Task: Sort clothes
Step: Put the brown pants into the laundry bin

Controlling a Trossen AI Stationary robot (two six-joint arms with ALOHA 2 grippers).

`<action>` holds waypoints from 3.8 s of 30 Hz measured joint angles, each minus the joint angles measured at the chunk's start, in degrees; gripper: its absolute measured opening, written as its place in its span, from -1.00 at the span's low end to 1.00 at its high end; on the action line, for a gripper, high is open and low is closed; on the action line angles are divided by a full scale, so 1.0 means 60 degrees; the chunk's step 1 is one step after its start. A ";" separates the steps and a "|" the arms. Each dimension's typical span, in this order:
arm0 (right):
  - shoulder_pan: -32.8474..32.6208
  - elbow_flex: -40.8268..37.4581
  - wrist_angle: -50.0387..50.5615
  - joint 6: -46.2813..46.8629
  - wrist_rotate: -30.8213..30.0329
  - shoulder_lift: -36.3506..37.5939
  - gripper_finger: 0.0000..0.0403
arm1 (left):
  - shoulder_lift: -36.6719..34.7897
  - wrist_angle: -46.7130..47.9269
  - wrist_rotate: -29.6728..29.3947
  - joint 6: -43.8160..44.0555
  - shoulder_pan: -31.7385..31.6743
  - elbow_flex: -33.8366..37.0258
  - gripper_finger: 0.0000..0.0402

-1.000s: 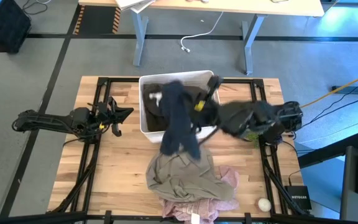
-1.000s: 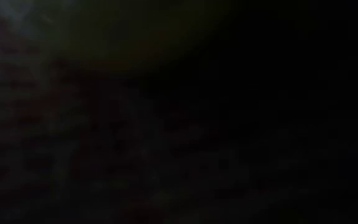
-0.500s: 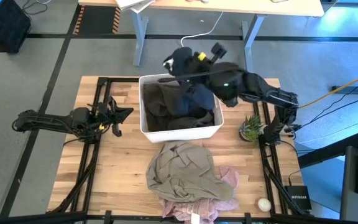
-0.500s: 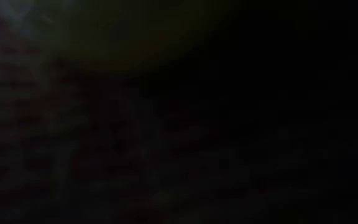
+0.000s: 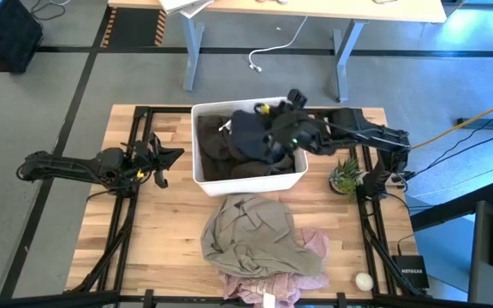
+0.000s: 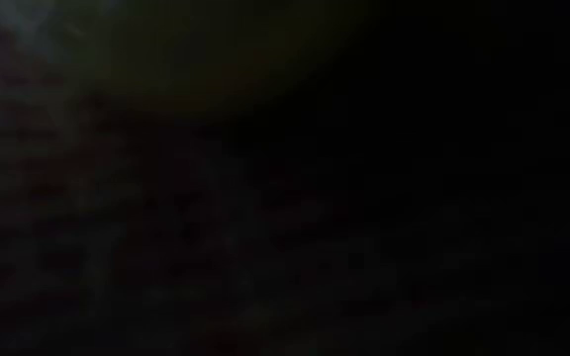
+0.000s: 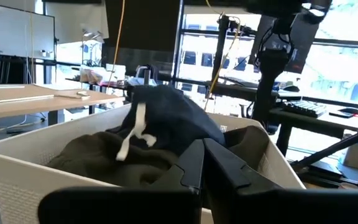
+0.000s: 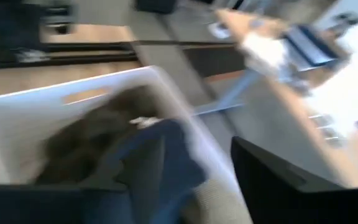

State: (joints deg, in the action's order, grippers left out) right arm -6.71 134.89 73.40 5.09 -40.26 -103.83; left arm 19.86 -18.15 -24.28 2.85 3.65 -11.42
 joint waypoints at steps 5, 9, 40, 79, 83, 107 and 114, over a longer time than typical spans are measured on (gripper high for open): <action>-0.0978 -0.0027 0.0784 0.1507 0.2238 0.0023 0.23 | 0.0000 0.0017 0.0001 0.0018 0.0001 0.0000 -0.98; -0.2052 -0.0920 0.0520 0.1885 0.3555 -0.0048 0.26 | 0.0004 0.0016 0.0001 0.0029 -0.0002 0.0000 -0.98; -0.4369 -0.7289 -0.5521 0.2578 0.6345 -0.1478 0.26 | 0.0002 -0.0069 0.0001 0.0235 -0.0002 0.0000 -0.98; -0.2932 -0.7296 -0.4589 0.2396 0.4530 -0.3397 -0.81 | 0.0000 0.0028 0.0001 0.0071 -0.0002 0.0000 -0.98; -0.3250 -0.6427 -0.3508 0.1963 0.4361 -0.3183 -0.85 | 0.0000 0.0060 0.0005 0.0295 0.0001 -0.0004 -0.98; -0.3500 -0.0484 -0.4782 -0.3272 -0.3060 -0.0648 -0.89 | 0.0000 0.0173 0.0005 0.0280 0.0001 0.0000 -0.98; -0.2005 -0.0484 -0.5257 -0.3862 -0.3153 0.0103 -0.90 | 0.0004 0.0183 0.0005 0.0310 0.0001 -0.0004 -0.98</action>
State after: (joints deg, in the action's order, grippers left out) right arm -18.74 131.98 41.86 -18.08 -59.18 -103.21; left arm 19.88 -17.05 -24.25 4.71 3.66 -11.44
